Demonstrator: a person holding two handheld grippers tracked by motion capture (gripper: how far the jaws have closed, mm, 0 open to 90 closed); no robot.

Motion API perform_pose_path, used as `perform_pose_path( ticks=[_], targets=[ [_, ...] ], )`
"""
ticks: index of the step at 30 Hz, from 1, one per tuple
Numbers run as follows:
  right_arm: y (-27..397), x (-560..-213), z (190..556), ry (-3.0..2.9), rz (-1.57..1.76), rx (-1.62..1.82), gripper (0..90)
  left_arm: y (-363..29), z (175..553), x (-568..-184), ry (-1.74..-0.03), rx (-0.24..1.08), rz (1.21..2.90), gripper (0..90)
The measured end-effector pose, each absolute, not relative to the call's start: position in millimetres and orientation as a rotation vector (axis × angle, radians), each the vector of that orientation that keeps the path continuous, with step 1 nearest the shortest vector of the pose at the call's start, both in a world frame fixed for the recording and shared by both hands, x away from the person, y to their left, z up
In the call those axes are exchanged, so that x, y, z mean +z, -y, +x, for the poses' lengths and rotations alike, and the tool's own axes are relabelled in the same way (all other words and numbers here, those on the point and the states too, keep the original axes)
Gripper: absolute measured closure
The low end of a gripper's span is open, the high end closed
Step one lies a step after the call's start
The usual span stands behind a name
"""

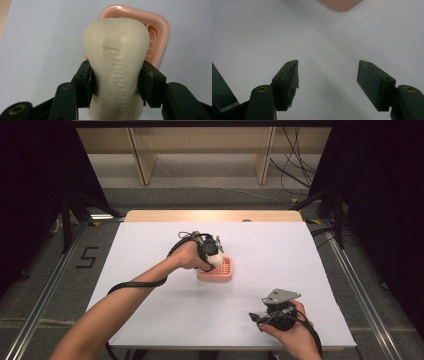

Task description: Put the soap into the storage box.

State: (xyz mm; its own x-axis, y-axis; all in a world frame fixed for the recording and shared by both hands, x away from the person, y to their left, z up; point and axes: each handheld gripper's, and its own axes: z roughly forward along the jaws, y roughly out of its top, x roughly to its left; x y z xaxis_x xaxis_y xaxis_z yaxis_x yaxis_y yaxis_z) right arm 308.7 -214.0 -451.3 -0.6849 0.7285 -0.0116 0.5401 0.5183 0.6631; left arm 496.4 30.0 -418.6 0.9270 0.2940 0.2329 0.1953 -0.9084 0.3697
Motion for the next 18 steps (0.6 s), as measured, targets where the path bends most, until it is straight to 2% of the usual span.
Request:
perform_pose_path(
  ticks=[18],
  targets=[
    [214.2,-451.5,309.5,-2.465,1.052,0.942,34.3,-25.6,499.9,-426.8,-0.358,0.385,2.739,49.4]
  ],
)
